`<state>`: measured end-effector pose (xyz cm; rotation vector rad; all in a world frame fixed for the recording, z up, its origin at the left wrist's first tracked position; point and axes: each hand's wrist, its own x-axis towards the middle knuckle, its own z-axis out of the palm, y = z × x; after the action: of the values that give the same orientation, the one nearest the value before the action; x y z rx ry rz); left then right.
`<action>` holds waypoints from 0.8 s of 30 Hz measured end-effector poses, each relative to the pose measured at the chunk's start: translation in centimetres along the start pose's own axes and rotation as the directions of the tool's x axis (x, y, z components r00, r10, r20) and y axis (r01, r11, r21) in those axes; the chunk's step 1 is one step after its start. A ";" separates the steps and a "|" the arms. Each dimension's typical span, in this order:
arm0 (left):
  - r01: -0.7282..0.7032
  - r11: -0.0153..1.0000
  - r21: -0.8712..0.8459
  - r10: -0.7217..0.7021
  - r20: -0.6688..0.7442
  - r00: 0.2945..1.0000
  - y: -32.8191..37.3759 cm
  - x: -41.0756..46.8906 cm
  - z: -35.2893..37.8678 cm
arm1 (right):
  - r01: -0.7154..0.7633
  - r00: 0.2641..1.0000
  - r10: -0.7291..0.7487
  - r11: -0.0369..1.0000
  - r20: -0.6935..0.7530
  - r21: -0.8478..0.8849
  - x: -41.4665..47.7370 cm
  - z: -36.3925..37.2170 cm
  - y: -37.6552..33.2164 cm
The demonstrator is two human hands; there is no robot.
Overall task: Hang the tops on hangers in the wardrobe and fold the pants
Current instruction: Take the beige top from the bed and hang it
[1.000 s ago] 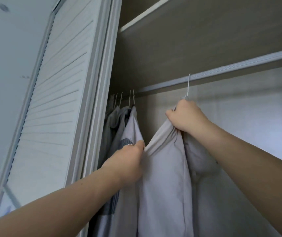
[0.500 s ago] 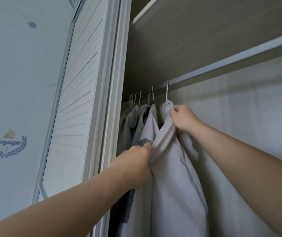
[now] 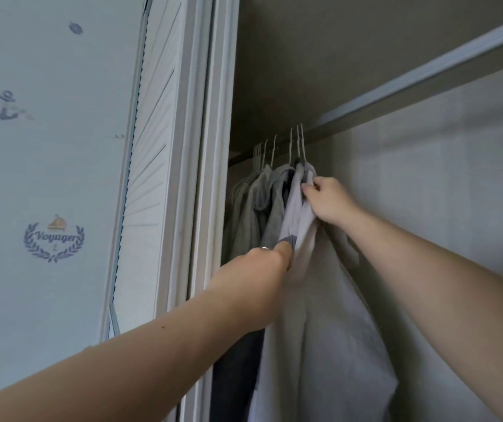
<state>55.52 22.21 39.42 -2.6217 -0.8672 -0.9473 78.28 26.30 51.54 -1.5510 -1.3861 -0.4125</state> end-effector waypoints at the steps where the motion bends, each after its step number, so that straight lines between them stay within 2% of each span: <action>1: -0.024 1.000 0.013 0.024 -0.014 1.000 0.1 -0.3 -0.2 | 0.006 1.000 -0.006 1.000 0.002 0.015 -0.4 0.0 0.1; 4: -0.146 0.978 0.146 0.168 -0.149 0.974 0.1 -1.8 -1.3 | 0.046 0.998 -0.045 0.999 -0.040 0.029 -2.1 -0.3 -0.3; 6: -0.185 0.953 0.241 0.240 -0.226 0.944 -0.4 -3.3 -2.5 | 0.093 0.991 -0.100 0.993 -0.090 -0.076 -3.7 -0.9 -1.3; 9: -0.165 0.922 0.349 0.260 -0.248 0.933 -1.7 -6.3 -4.8 | 0.138 0.983 -0.158 0.970 -0.089 -0.202 -6.6 -1.6 -3.8; 13: -0.089 0.909 0.406 0.171 -0.168 0.971 -4.0 -11.4 -8.5 | 0.236 0.965 -0.257 0.934 -0.044 -0.269 -11.1 -1.3 -8.6; 16: -0.024 0.907 0.421 0.102 -0.164 0.981 -6.2 -16.5 -12.0 | 0.341 0.937 -0.349 0.897 0.022 -0.282 -15.1 -0.8 -13.5; 21: 0.080 0.879 0.469 0.006 -0.178 0.984 -9.7 -28.1 -19.3 | 0.443 0.897 -0.429 0.861 0.109 -0.250 -24.1 2.0 -25.0; 24: 0.118 0.866 0.486 -0.045 -0.160 0.986 -12.0 -37.0 -24.0 | 0.535 0.842 -0.508 0.831 0.182 -0.154 -30.3 3.7 -32.6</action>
<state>13.17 5.65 34.22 -2.0686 -1.0309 -0.7896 39.07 8.13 40.41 -1.3501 -1.9316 -0.8151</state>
